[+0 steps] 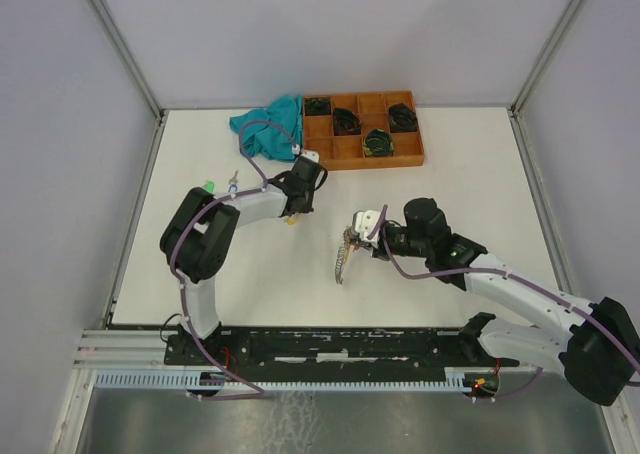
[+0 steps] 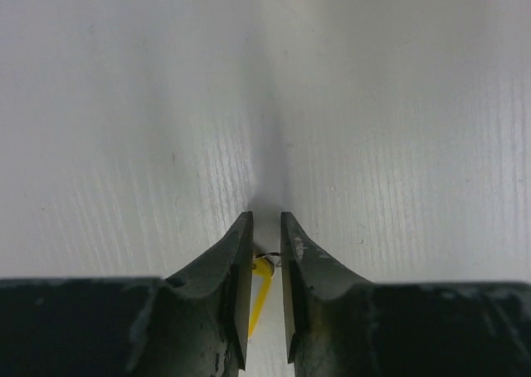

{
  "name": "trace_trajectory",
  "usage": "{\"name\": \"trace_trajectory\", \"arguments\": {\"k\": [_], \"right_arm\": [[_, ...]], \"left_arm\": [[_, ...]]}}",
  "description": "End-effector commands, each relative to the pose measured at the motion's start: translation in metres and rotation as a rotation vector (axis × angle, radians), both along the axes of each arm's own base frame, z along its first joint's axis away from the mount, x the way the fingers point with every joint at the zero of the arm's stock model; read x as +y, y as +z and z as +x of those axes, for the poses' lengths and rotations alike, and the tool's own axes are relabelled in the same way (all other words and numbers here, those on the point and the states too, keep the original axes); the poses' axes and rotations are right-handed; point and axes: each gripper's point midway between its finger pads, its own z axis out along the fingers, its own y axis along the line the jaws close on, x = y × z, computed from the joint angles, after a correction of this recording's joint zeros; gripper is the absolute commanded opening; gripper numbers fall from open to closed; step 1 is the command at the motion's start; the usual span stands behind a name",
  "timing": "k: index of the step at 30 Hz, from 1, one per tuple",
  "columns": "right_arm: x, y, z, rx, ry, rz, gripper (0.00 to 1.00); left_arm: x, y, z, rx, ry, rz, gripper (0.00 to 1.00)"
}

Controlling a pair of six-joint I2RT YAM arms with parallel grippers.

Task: Put the keys on the keyring

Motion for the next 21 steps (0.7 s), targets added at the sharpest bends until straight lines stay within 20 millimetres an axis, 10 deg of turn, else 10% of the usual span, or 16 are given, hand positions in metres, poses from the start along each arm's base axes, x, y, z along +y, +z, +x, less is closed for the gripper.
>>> {"name": "trace_trajectory", "arguments": {"k": [1, 11, 21], "right_arm": [[0.008, 0.027, -0.001, -0.061, 0.021, 0.07, 0.01], [0.011, 0.026, -0.007, -0.059, 0.037, 0.055, 0.01], [0.014, 0.026, -0.011, -0.058, 0.051, 0.051, 0.01]], "left_arm": [[0.007, 0.002, -0.013, 0.022, -0.049, 0.018, 0.23], [0.028, 0.018, -0.085, 0.08, -0.077, -0.039, 0.27], [0.045, 0.041, -0.103, 0.019, 0.072, -0.13, 0.42]]}}
